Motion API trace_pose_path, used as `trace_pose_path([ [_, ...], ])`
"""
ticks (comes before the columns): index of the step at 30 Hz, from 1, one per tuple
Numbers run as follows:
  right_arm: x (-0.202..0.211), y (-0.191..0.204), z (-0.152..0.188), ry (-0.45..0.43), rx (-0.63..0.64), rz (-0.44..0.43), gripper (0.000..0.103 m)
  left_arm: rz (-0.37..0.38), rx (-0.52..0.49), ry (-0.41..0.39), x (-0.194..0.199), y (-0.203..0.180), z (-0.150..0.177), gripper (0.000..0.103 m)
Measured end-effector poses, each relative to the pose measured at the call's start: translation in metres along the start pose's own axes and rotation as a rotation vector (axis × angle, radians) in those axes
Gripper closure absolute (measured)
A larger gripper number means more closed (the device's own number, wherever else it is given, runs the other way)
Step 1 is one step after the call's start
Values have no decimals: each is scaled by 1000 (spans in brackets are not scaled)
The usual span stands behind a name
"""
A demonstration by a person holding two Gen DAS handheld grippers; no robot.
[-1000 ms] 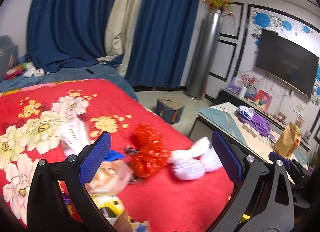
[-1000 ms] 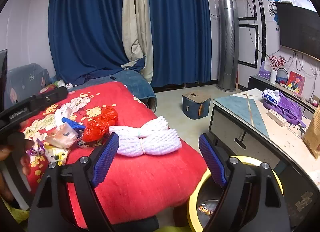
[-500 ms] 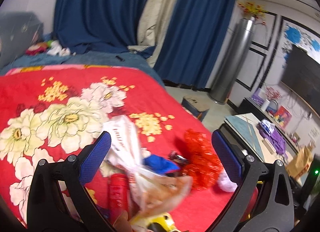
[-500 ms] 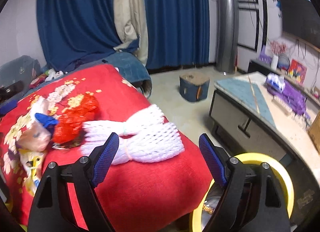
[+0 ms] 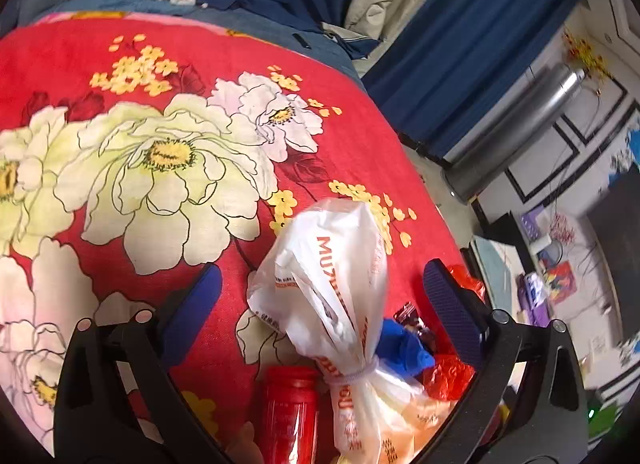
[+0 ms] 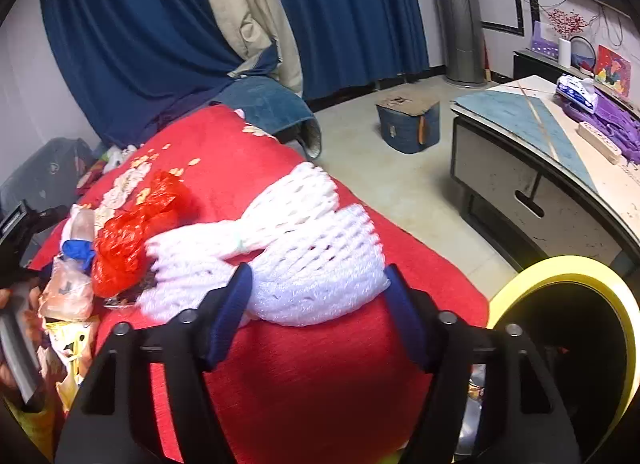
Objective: Collect trash
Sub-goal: 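Grasp the white plastic bag with the left gripper while the right grasps the white foam net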
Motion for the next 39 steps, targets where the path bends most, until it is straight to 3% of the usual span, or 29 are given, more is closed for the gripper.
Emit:
trace_pose_path([
  [3,2,4,4,3,15,-30,63,6,39,27,-5,2,0,12],
  [8,9,14,12,4,44,-68,77,-6,52,72,-17,5,5,35],
  [17,31,31,21,-1,97,-129,84,37,47,38,-4,6,5,70],
  [26,60,32,24,-39,104,-146,87,135,14,-79,38,-13,-4,73],
  [31,76,33,20,-73,108,-152,88,169,-45,-165,69,-30,-8,73],
  [39,105,40,12,-151,141,-157,89,221,-140,-229,97,-55,3,73],
])
Point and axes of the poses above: each gripper's, at about its wrist camera, not at the fingertips, and x roughly against the way its jaws point, y to its left, z to its underside, the point moved 2 cm from there along -x, roughly the way its jaws point, and after that the axes turned 11 degrees about x, right-handed, at the moved point
